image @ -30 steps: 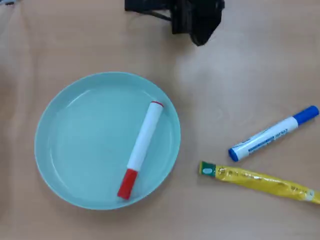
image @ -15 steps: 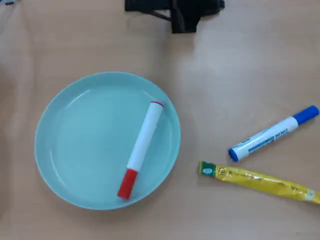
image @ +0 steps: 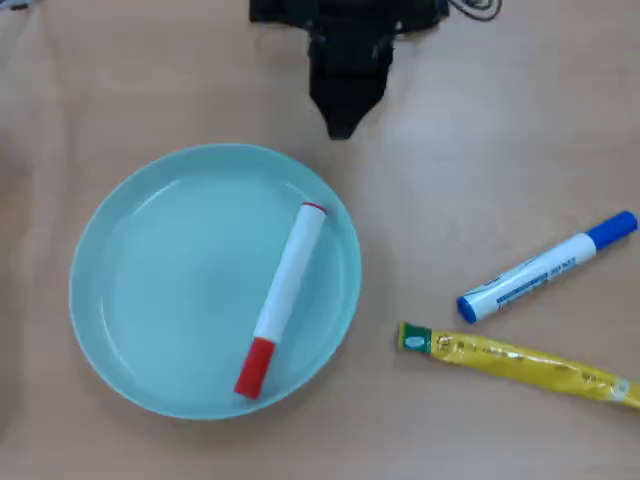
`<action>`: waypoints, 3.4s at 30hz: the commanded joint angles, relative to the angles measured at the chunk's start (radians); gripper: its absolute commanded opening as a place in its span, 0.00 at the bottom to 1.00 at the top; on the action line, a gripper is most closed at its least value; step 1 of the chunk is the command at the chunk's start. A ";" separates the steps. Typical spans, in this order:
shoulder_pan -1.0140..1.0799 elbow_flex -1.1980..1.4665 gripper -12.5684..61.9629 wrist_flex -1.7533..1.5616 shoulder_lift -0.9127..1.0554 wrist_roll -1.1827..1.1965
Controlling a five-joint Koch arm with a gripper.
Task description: Pick up the red pen.
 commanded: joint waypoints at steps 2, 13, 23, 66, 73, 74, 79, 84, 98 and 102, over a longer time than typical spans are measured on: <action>0.015 -0.114 0.10 0.000 -0.057 0.012; 0.026 -0.155 0.10 -0.014 -0.192 0.058; 0.037 -0.170 0.30 -0.061 -0.330 0.960; 0.104 -0.305 0.60 -0.241 -0.698 1.697; 0.103 -0.376 0.65 -0.244 -0.781 1.717; 0.103 -0.383 0.65 -0.244 -0.785 1.729; 0.098 -0.383 0.64 -0.244 -0.795 1.736; 0.086 -0.376 0.65 -0.241 -0.805 1.736; 0.081 -0.374 0.64 -0.232 -0.841 1.740; 0.081 -0.373 0.64 -0.229 -0.842 1.740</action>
